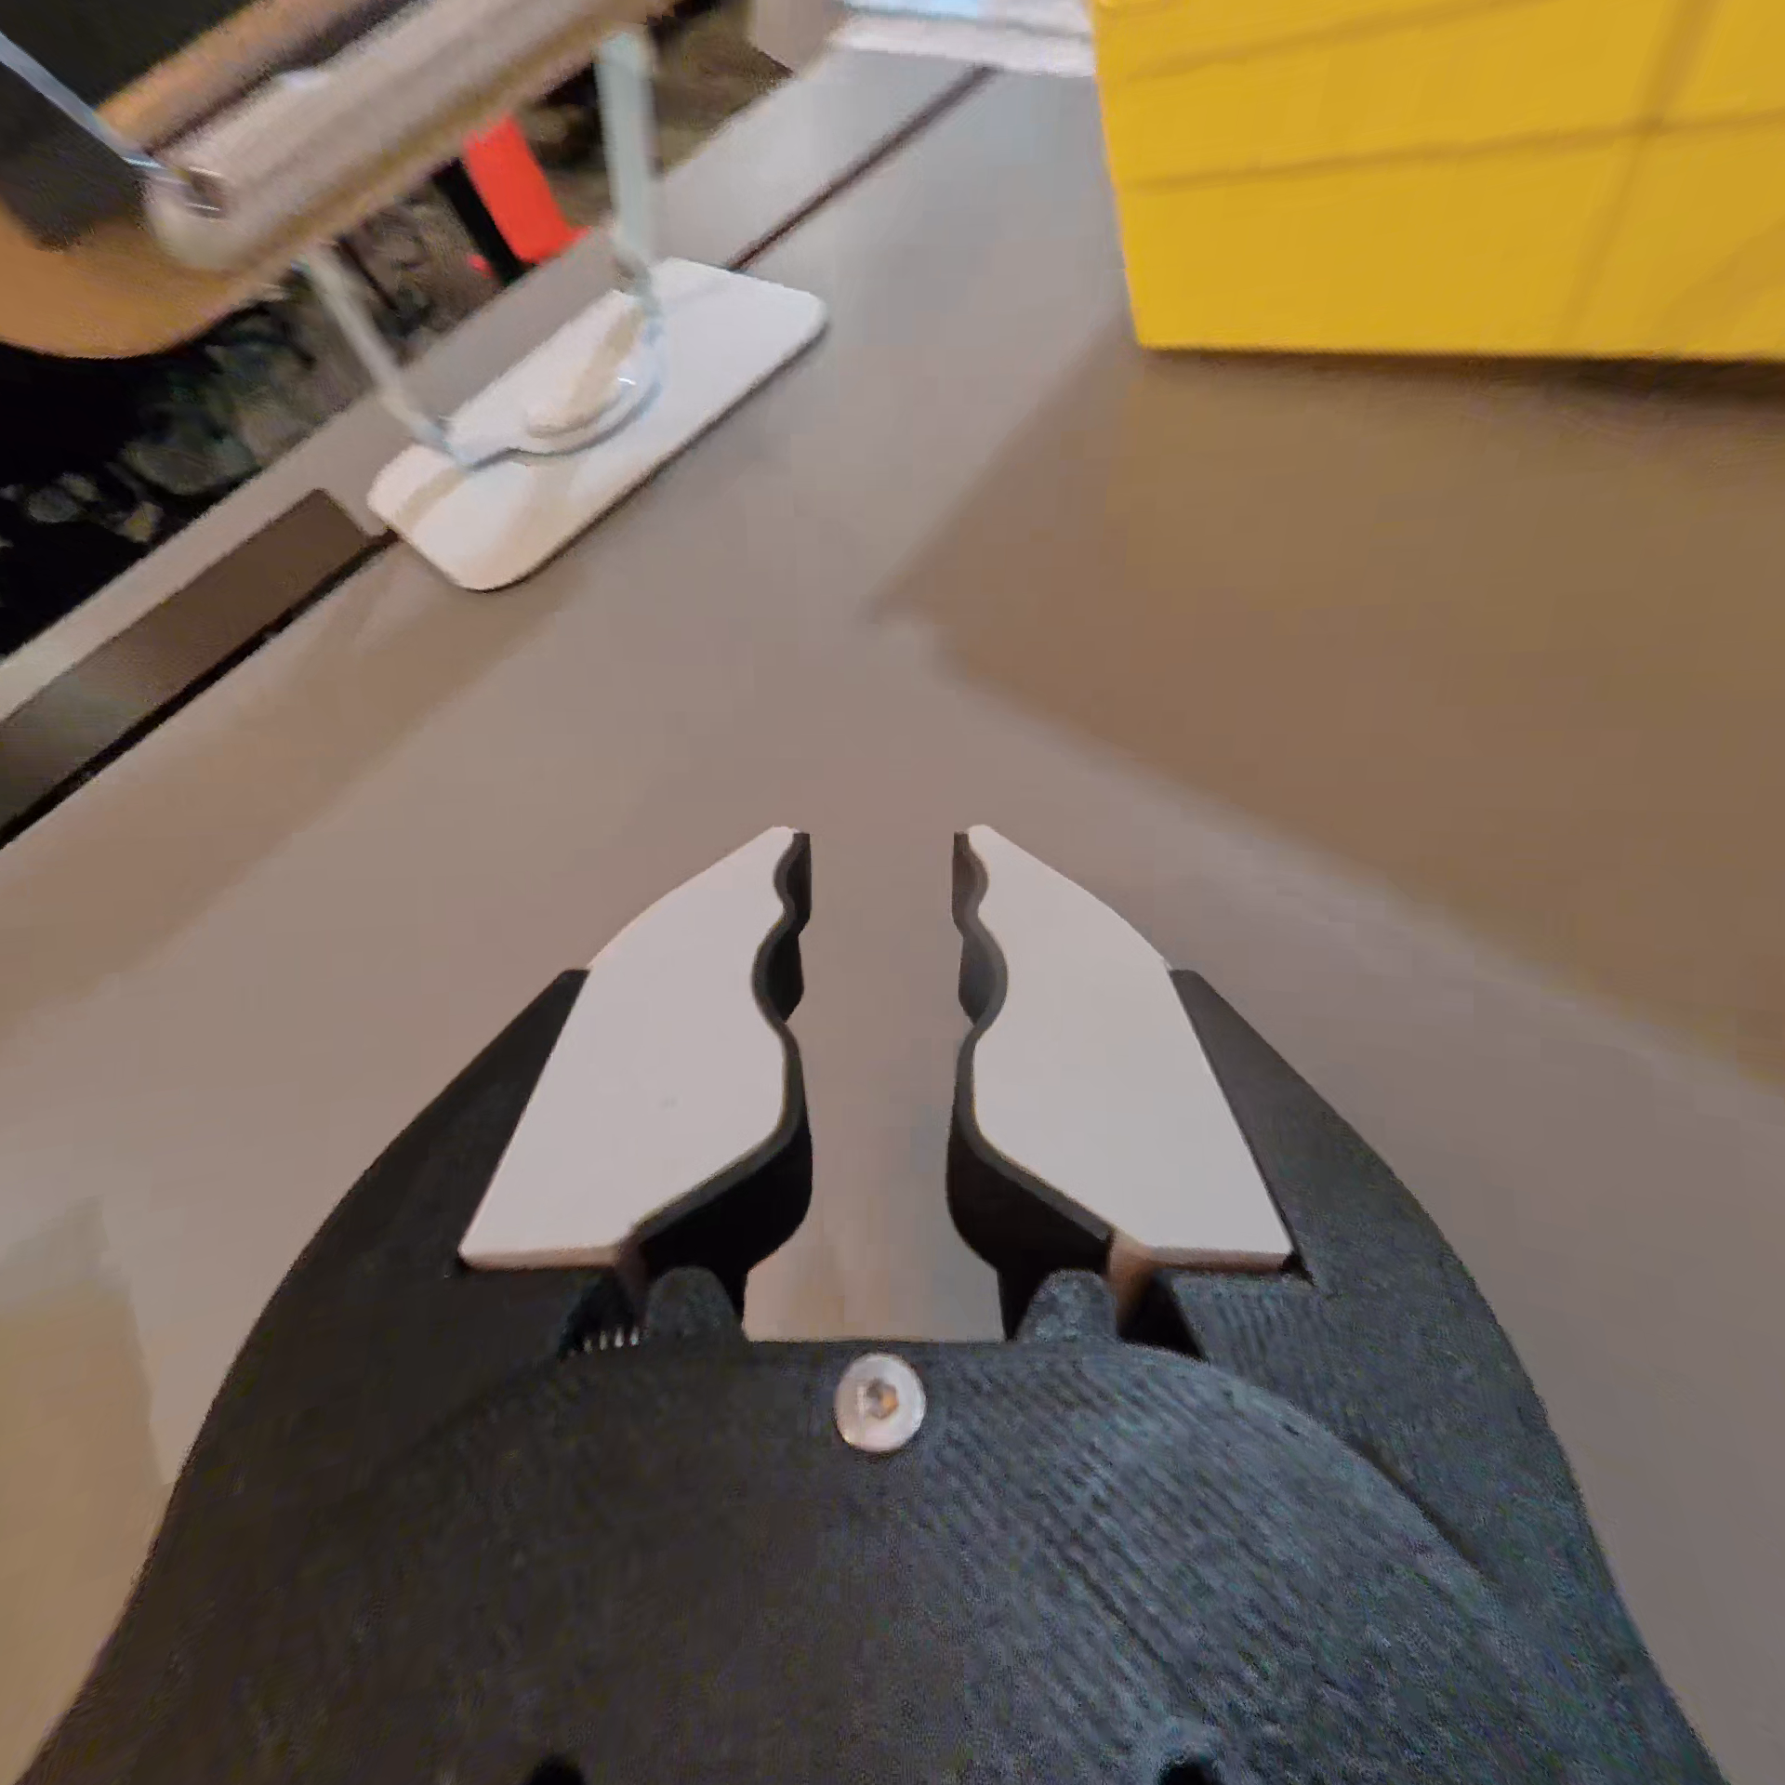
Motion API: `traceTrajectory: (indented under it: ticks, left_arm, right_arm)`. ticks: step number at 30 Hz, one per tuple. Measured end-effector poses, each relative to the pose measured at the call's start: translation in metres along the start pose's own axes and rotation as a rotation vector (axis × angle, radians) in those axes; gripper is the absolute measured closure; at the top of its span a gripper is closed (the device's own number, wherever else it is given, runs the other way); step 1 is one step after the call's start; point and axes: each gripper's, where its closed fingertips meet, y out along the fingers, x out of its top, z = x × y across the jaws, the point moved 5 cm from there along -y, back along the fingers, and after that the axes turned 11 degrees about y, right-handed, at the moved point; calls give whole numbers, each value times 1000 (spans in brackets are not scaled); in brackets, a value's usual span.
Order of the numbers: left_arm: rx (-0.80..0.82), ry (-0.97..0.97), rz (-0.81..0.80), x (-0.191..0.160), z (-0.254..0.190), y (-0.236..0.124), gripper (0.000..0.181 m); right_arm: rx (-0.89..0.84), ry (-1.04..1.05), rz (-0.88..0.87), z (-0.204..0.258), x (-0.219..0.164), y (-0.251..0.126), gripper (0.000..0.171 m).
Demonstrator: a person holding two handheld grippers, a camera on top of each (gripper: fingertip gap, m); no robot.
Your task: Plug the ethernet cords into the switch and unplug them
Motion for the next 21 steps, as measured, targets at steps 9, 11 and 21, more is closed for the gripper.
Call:
traceTrajectory:
  ticks: [9, 11, 21]
  left_arm:
    - [555, -175, -28, -34, 90, -99, 104]
    - [704, -172, 13, -50, 106, -130, 97]
    - [813, -435, 212, -148, 143, -177, 78]
  right_arm:
    - [102, 79, -62, 12, 4, -5, 164]
    - [113, 77, -72, 14, 4, -6, 164]
    - [116, 44, -33, 25, -4, 12, 164]
